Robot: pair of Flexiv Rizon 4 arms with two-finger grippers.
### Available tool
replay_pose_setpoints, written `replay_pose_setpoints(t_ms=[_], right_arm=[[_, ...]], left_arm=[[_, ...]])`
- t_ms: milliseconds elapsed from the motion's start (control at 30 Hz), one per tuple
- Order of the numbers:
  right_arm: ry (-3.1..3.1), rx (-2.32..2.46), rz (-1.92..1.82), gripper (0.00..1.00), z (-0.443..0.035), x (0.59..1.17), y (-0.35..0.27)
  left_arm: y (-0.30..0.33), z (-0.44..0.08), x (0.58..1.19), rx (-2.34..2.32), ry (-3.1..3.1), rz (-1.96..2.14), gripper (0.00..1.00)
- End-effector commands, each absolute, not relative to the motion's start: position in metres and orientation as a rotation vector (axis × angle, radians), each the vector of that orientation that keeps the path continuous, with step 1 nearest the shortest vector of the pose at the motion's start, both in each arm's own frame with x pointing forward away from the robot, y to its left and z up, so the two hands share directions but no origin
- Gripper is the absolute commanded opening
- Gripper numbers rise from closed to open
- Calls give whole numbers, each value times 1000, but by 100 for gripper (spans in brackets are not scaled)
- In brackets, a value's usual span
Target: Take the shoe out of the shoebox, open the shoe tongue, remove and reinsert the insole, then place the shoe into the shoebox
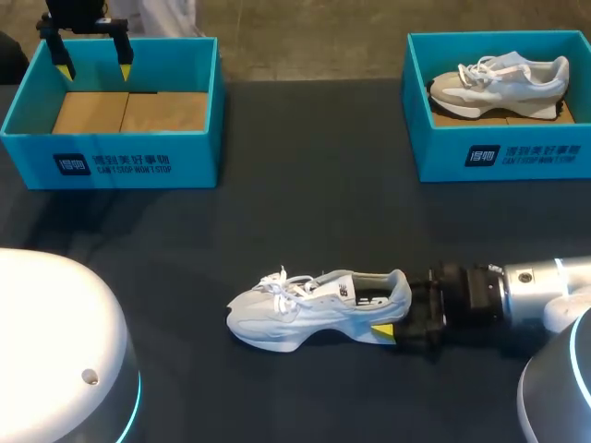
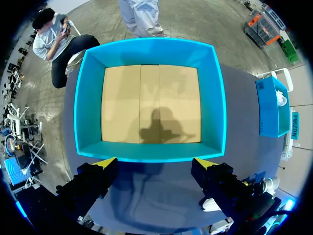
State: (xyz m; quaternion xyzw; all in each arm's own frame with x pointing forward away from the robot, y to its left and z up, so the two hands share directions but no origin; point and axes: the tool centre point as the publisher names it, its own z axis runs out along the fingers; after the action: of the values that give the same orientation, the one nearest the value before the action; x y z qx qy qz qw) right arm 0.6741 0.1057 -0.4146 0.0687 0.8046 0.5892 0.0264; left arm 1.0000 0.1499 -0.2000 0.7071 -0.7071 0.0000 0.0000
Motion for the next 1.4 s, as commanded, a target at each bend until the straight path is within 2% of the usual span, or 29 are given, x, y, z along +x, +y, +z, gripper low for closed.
replay_pose_setpoints(t_ms=[33, 1033, 1133, 1400], right_arm=[[2496, 207, 1817, 0, -415, 677, 109], [2491, 224, 1840, 0, -416, 680, 110], [2491, 224, 1840, 0, -416, 680, 110], [2491, 224, 1840, 0, -416, 680, 110]], left_arm=[[150, -200, 1000, 2221, -2222, 0, 100], [150, -200, 1000, 2221, -2222, 0, 100], [112, -199, 982, 2302, -2157, -65, 100], [58, -209, 958, 2293, -2120, -73, 100]])
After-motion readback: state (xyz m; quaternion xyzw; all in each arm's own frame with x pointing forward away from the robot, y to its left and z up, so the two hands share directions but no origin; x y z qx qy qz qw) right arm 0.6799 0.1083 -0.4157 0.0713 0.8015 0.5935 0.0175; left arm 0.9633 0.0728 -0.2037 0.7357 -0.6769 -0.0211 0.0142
